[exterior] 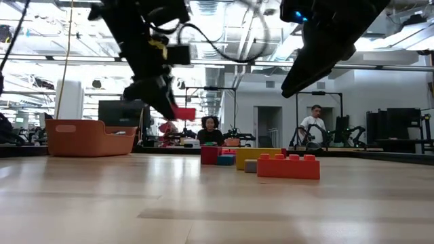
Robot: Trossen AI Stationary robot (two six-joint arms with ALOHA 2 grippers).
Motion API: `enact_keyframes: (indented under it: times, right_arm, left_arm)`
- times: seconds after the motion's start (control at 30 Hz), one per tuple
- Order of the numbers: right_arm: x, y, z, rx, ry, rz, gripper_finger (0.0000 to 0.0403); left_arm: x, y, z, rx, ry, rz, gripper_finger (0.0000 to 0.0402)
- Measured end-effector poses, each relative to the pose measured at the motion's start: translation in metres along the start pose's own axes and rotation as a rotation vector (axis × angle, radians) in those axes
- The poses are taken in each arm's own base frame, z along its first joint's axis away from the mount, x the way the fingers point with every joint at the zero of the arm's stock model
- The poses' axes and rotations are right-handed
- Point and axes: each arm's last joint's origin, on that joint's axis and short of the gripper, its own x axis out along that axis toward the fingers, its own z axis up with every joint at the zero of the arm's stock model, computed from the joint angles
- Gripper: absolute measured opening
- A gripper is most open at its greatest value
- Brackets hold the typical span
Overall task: Sort blocks by size
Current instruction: Put the large orange game piece into the orange bin, then put the large red wooden block into the orange bin
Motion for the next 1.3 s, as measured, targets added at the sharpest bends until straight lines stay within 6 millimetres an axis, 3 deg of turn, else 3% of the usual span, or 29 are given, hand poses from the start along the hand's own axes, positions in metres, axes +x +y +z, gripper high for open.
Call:
enact_keyframes:
  times: [0.13,0.3,0.47,0.6,0.77,0.9,1.07,1.3]
  right_arm:
    - [0.000,0.000,0.001,0.011,-0.008,0.003,0.0255]
    - [-0.002,0.006,0.003,0.020,-0.045,0.029,0.0255]
    - [-0.006,0.012,-0.001,0.002,-0.057,0.027,0.0255]
    - [-0.008,0.015,-0.002,-0.018,-0.074,0.004,0.0255]
    - [-0.005,0.010,0.000,-0.034,-0.071,-0.016,0.0255]
    - [-0.003,0.006,0.002,-0.021,-0.071,-0.027,0.0255]
    - [0.006,0.003,-0.002,-0.022,-0.053,-0.050,0.0255]
    - [0.029,-0.023,-0.023,-0.078,-0.006,-0.115,0.0255]
  left_arm:
    - [-0.012,0.046,-0.026,-0.165,0.165,0.243,0.0131]
    - [-0.009,0.094,-0.075,-0.432,0.460,0.362,0.0131]
    - [0.009,0.106,-0.118,-0.503,0.642,0.358,0.0136]
    - [0.018,0.104,-0.132,-0.485,0.671,0.300,0.0180]
    - [0.017,0.106,-0.129,-0.457,0.666,0.291,0.0250]
    - [0.018,0.106,-0.117,-0.500,0.580,0.231,0.0281]
    - [0.021,0.083,-0.080,-0.506,0.275,-0.081,0.0285]
    - [0.004,0.043,-0.033,-0.360,-0.073,-0.198,0.0277]
